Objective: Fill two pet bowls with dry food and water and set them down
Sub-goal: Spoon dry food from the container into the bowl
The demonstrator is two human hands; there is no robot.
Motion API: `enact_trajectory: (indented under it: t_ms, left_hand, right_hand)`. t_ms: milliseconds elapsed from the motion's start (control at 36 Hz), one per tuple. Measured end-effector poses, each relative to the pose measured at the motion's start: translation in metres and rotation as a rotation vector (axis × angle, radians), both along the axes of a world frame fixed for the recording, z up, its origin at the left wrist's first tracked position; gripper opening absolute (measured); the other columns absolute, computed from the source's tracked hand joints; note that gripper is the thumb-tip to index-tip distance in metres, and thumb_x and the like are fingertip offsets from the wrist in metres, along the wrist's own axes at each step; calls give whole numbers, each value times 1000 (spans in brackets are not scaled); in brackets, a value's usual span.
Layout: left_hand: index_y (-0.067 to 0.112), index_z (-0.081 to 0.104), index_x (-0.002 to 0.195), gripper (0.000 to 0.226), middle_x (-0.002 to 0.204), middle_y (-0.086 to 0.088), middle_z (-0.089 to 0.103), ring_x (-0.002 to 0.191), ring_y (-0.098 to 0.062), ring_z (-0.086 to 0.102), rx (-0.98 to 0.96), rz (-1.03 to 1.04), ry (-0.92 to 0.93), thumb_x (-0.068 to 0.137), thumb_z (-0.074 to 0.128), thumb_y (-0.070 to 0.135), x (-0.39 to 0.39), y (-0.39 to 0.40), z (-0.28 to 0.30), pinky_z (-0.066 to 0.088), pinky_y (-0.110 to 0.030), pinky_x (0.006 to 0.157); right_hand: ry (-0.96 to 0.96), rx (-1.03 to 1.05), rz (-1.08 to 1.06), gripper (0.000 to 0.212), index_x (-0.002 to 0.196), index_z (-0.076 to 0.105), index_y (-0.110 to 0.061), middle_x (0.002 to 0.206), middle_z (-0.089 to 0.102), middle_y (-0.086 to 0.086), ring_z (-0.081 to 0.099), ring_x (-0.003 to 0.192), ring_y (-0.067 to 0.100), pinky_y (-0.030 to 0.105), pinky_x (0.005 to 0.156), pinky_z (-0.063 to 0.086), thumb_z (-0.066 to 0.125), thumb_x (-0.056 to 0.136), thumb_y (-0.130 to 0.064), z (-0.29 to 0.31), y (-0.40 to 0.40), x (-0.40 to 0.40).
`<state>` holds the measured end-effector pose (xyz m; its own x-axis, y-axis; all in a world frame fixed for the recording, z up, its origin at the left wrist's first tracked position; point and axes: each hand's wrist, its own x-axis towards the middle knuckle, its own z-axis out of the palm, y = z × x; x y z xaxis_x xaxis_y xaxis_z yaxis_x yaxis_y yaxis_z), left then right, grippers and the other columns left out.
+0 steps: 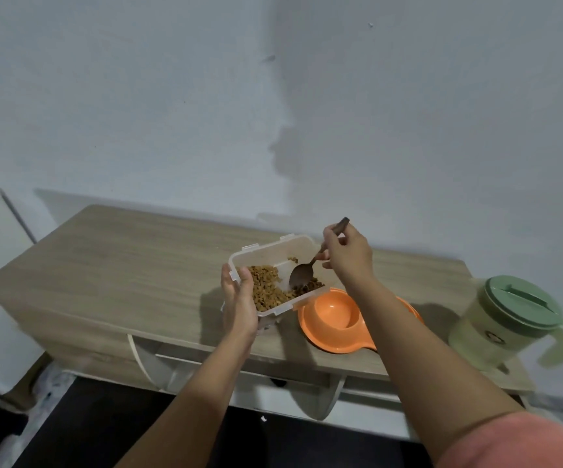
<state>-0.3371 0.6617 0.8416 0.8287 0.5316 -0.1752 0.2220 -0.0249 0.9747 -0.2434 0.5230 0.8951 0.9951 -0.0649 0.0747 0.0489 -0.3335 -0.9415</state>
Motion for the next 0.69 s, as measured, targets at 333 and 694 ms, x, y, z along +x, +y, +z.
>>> enact_trajectory:
  t_ms: [333,694]
  left_hand:
    - [45,8,150,76,154,-3,35,138,-30,39,-89,63,-60,84,28,75,-1,-13,-1,34,-51,111]
    - [36,11,152,81,151,-11,38,129,-29,49,-147,181,-141,83,32,71,0,-30,-8,41,-49,106]
  right_hand:
    - [194,-51,-8,33,75,65,-9,59,59,7,54,50,17,24,48,42,44,97,-22,-8,-6,0]
    - [303,194,-70,33,69,63,-9,57,57,8,53,52,20,27,46,39,46,97,-17,-20,-8,-4]
